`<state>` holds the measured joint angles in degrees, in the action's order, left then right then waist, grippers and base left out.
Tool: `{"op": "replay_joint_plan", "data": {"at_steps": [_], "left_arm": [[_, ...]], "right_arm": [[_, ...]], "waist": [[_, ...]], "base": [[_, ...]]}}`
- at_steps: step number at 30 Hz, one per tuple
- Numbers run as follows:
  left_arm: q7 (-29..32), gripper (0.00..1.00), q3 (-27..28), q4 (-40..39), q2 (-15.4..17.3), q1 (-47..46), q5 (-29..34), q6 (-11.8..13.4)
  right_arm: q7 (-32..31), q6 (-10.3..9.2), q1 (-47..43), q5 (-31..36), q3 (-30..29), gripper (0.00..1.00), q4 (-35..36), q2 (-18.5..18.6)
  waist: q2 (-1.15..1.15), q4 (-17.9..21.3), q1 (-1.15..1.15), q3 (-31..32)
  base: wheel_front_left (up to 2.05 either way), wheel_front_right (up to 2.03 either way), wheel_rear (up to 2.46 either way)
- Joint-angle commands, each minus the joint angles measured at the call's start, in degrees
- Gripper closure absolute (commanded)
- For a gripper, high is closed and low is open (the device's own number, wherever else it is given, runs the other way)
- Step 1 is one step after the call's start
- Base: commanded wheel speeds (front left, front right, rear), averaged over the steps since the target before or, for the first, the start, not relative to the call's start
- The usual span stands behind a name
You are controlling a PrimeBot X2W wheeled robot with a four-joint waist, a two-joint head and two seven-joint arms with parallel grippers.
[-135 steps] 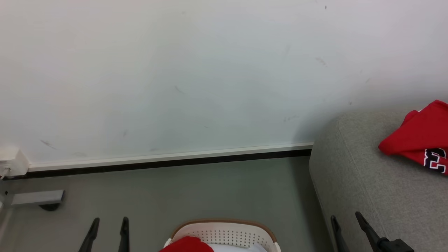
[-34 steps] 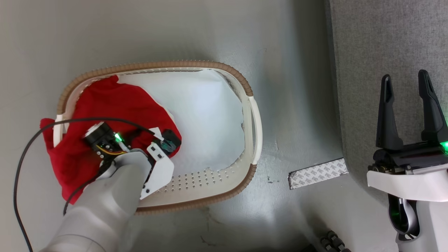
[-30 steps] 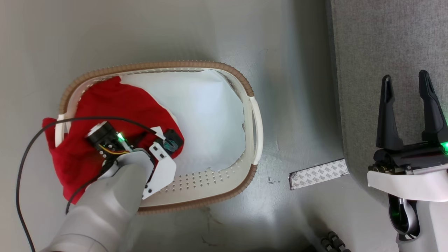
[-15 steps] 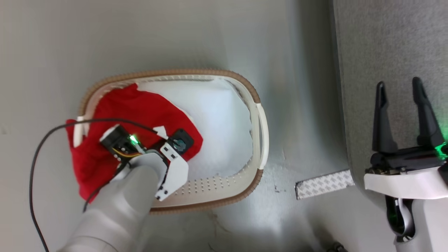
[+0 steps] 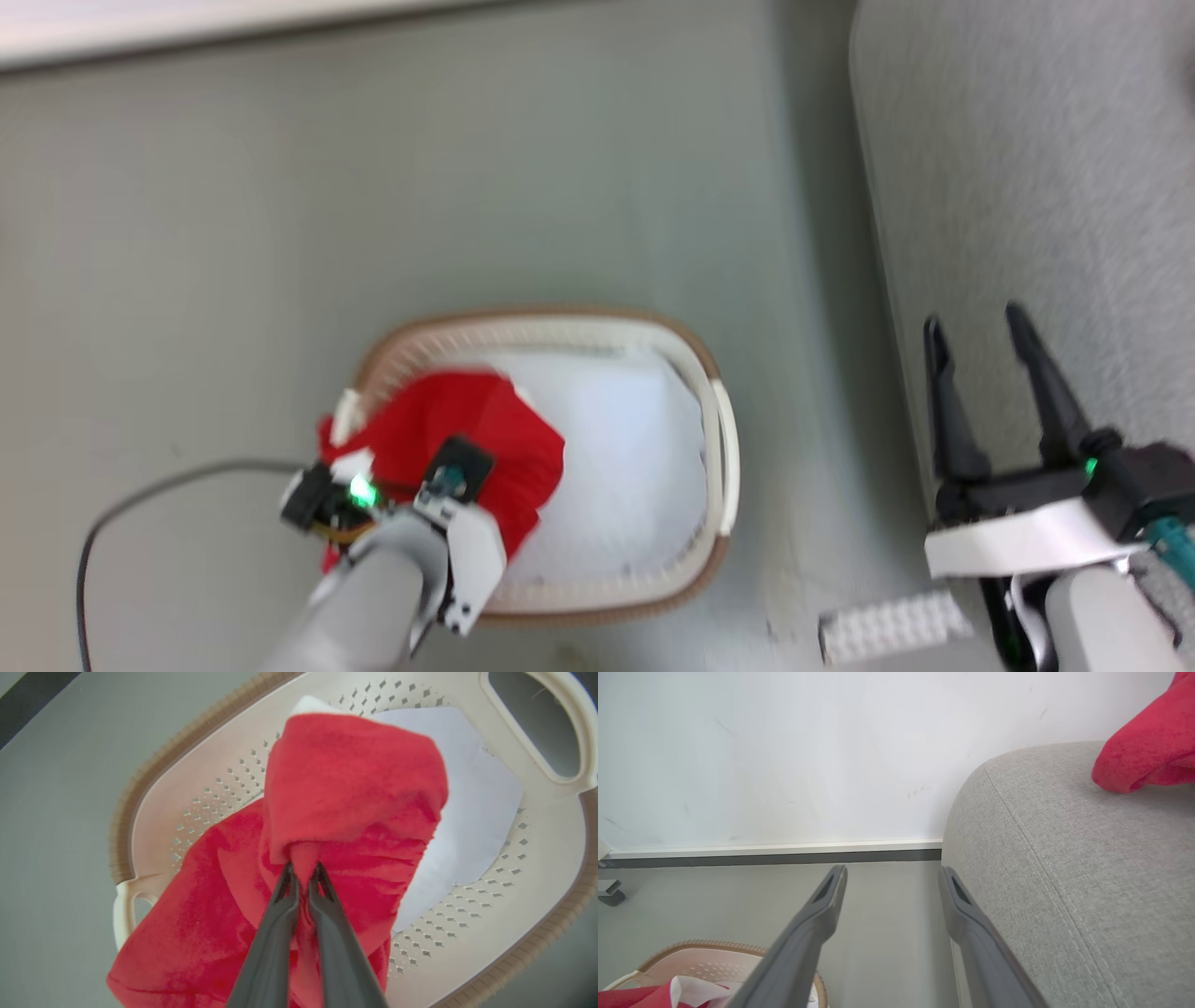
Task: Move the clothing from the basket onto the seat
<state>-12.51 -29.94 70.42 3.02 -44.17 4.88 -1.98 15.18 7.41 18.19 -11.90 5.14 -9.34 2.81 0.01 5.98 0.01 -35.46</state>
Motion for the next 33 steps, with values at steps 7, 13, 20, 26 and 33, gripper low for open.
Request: {"op": "replay_joint_plan", "data": {"at_steps": [7, 13, 20, 26, 33], "left_arm": [[-2.42, 1.0, 2.67, -7.12, -0.05, 10.36, -9.29, 1.17], [-2.63, 1.0, 4.22, -15.51, -0.03, 17.91, -14.09, 4.8], [-2.62, 1.0, 7.83, -26.29, 2.08, 26.36, -16.62, 7.63], [-2.63, 1.0, 12.83, -38.6, 5.5, 35.19, -19.05, 10.82], [-1.86, 1.0, 17.79, -50.45, 8.39, 43.12, -21.75, 14.57]], "right_arm": [[-0.07, 0.13, -5.47, -0.89, 1.01, 0.0, -3.73, 0.18], [-0.07, 0.13, -9.32, -1.79, 1.65, 0.0, -5.92, 0.16], [-0.07, 0.13, -12.63, -2.45, 1.86, 0.0, -7.12, 0.15], [-0.07, 0.13, -15.13, -3.17, 2.17, 0.0, -7.69, 0.16], [-0.07, 0.13, -16.14, -3.72, 2.81, 0.0, -8.02, 0.15]], "waist": [[-0.01, -6.13, -0.01, 19.21], [-0.01, -8.34, -0.01, 26.94], [-0.01, -9.17, -0.01, 32.89], [-0.01, -8.3, -0.01, 36.79], [-0.01, -6.55, -0.01, 38.37]], "base": [[0.0, 0.0, 0.0], [0.0, 0.0, 0.0], [0.0, 0.0, 0.0], [0.0, 0.0, 0.0], [0.0, 0.0, 0.0]]}}
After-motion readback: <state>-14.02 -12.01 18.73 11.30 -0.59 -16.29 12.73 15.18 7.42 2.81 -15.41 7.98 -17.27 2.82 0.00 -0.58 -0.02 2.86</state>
